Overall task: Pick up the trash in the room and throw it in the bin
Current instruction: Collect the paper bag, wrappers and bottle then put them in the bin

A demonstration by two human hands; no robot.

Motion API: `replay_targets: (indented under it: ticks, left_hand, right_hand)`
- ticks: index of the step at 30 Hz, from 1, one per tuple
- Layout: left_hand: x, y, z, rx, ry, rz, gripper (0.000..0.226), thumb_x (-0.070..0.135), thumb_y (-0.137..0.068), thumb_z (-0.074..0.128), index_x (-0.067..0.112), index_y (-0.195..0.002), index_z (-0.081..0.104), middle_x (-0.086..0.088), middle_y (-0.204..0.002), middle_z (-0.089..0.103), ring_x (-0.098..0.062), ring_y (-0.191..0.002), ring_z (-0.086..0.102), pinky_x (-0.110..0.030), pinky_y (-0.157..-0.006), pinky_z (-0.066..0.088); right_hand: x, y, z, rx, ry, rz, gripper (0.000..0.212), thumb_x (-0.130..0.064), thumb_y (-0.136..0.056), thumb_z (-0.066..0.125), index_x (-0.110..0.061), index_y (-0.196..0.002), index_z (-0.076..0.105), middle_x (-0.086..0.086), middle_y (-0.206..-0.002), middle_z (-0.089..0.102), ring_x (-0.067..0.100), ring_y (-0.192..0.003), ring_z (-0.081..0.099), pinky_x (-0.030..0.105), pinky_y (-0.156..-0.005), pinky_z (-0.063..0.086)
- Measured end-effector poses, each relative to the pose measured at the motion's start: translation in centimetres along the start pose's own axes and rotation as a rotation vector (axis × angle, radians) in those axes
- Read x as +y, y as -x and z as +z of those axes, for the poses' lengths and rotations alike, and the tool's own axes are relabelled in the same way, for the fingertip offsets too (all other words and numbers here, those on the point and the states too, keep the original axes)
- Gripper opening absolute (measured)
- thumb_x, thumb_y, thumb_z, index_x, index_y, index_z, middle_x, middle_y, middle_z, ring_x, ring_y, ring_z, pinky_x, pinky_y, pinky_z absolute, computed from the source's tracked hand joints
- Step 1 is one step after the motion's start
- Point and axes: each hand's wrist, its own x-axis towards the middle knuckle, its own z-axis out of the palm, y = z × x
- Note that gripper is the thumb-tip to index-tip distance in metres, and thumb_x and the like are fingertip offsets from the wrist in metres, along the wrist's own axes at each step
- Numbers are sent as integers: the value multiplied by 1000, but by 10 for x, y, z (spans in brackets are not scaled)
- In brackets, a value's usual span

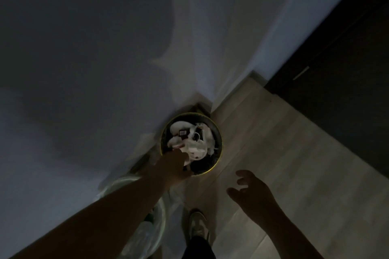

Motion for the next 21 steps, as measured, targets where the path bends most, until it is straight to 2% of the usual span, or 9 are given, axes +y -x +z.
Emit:
replay_targets:
  ticks: [2, 4, 6, 8, 10, 13, 15, 18, 21]
  left_hand:
    - [23, 25, -28, 48, -148, 68, 55, 49, -73, 51, 10, -109, 67, -10, -114, 64, -21, -107, 63, -22, -83, 48]
    - [27, 41, -54, 85, -173, 130, 46, 50, -66, 43, 18, -80, 73, -2, -81, 70, -18, -71, 72, -20, -56, 53]
    - [40, 62, -92, 23, -274, 143, 50, 55, -61, 34, 28, -74, 74, 8, -73, 68, -6, -62, 68, -15, -54, 50]
    - [69, 94, -146, 110, -354, 157, 54, 60, -63, 33, 31, -82, 75, 12, -81, 68, -2, -70, 67, -13, -62, 47]
    - [93, 120, -200, 169, -311, 172, 60, 59, -69, 37, 24, -104, 71, 3, -98, 66, -12, -88, 66, -20, -76, 48]
    - [129, 173, -282, 342, -387, 243, 59, 55, -72, 46, 16, -112, 67, -4, -103, 67, -20, -91, 67, -23, -77, 51]
    - [150, 208, -332, 395, -374, 234, 65, 54, -75, 46, 14, -125, 60, -6, -116, 63, -23, -104, 62, -27, -89, 48]
    - [183, 279, -407, 612, -403, 259, 65, 56, -75, 45, 12, -118, 65, -11, -109, 67, -29, -96, 66, -34, -86, 53]
    - [210, 360, -469, 779, -492, 294, 71, 59, -74, 42, 16, -128, 58, -5, -126, 60, -24, -115, 58, -28, -99, 43]
  right_hand:
    - [-20, 19, -16, 33, 38, -41, 56, -26, -83, 71, -23, -133, 47, 3, -125, 56, 13, -105, 54, 27, -89, 47]
    - [-46, 43, -37, 69, 94, -106, 55, -25, -83, 71, -20, -133, 47, 5, -125, 56, 16, -111, 54, 27, -92, 46]
    - [-76, 71, -61, 99, 156, -172, 56, -24, -84, 71, -17, -133, 47, 7, -126, 56, 18, -113, 54, 25, -90, 44]
    - [-107, 101, -88, 137, 208, -245, 56, -27, -84, 70, -17, -134, 47, 7, -127, 55, 19, -115, 54, 25, -90, 44]
    - [-140, 132, -116, 179, 275, -336, 57, -32, -86, 68, -18, -136, 45, 5, -130, 53, 18, -117, 52, 23, -91, 41]
    - [-199, 185, -158, 236, 351, -493, 59, -32, -89, 63, -20, -141, 39, 2, -138, 47, 16, -124, 47, 19, -94, 36]
    - [-241, 228, -183, 269, 409, -602, 61, -34, -90, 63, -21, -143, 36, 3, -138, 45, 15, -126, 44, 22, -99, 37]
    - [-306, 302, -212, 352, 493, -794, 63, -39, -88, 64, -22, -142, 36, 1, -135, 47, 11, -123, 45, 18, -97, 34]
    - [-362, 380, -225, 469, 528, -999, 61, -39, -85, 68, -21, -138, 43, 2, -128, 53, 11, -117, 50, 20, -95, 37]
